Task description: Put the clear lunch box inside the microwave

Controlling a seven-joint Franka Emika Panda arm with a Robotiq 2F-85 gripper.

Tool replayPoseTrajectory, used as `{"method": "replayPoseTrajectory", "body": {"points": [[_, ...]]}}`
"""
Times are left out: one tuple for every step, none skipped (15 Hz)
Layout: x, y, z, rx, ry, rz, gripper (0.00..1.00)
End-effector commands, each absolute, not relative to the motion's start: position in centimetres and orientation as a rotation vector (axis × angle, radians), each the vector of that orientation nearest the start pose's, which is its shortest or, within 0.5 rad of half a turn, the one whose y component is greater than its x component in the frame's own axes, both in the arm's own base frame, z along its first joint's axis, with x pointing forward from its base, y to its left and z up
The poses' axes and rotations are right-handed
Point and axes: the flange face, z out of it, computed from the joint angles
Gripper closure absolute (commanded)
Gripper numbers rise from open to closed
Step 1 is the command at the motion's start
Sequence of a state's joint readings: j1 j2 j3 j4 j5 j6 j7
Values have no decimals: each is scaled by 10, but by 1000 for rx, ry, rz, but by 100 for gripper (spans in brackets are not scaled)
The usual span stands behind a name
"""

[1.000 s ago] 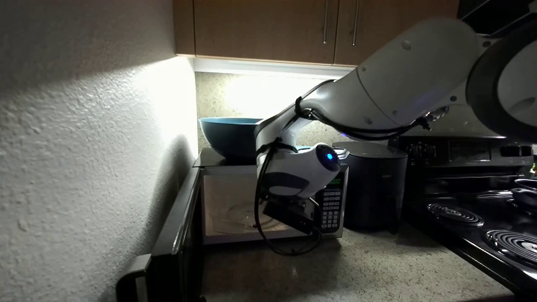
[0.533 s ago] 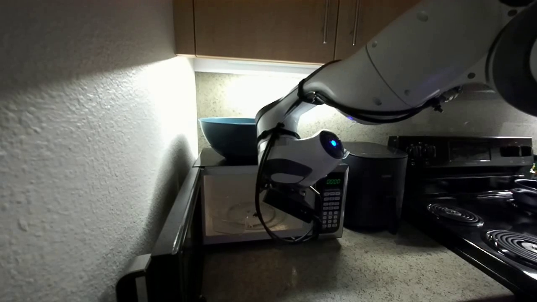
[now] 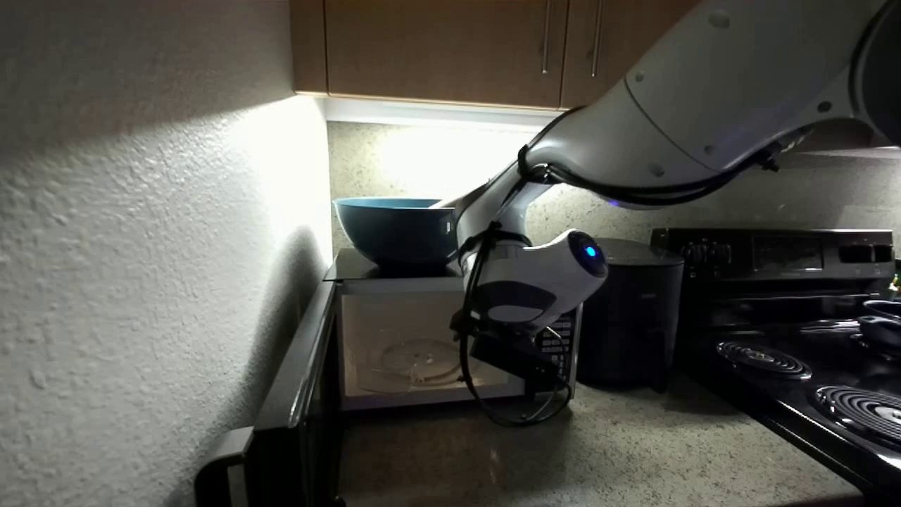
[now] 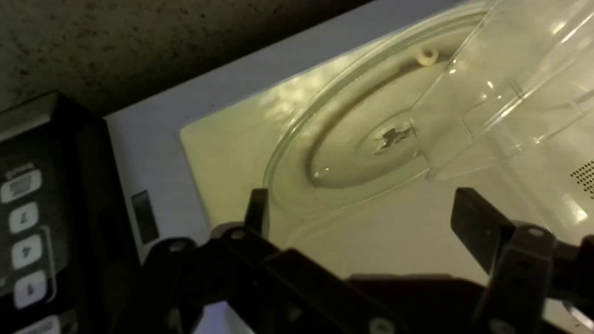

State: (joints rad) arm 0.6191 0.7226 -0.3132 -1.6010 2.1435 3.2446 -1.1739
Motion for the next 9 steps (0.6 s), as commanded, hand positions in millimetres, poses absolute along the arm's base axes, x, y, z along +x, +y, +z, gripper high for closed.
{"method": "replayPoseTrajectory", "body": {"points": [[601, 122, 275, -2507, 664, -1121, 0], [594, 117, 282, -2487, 660, -1139, 0], [587, 110, 289, -2459, 658, -1162, 0], [579, 103, 294, -2429, 661, -1186, 0], [569, 96, 298, -2389, 669, -1198, 0], [558, 89, 300, -2348, 678, -1209, 0], [547, 82, 300, -2306, 689, -1220, 0], [534, 76, 300, -2275, 697, -1231, 0], [530, 61, 306, -2253, 696, -1211, 0]]}}
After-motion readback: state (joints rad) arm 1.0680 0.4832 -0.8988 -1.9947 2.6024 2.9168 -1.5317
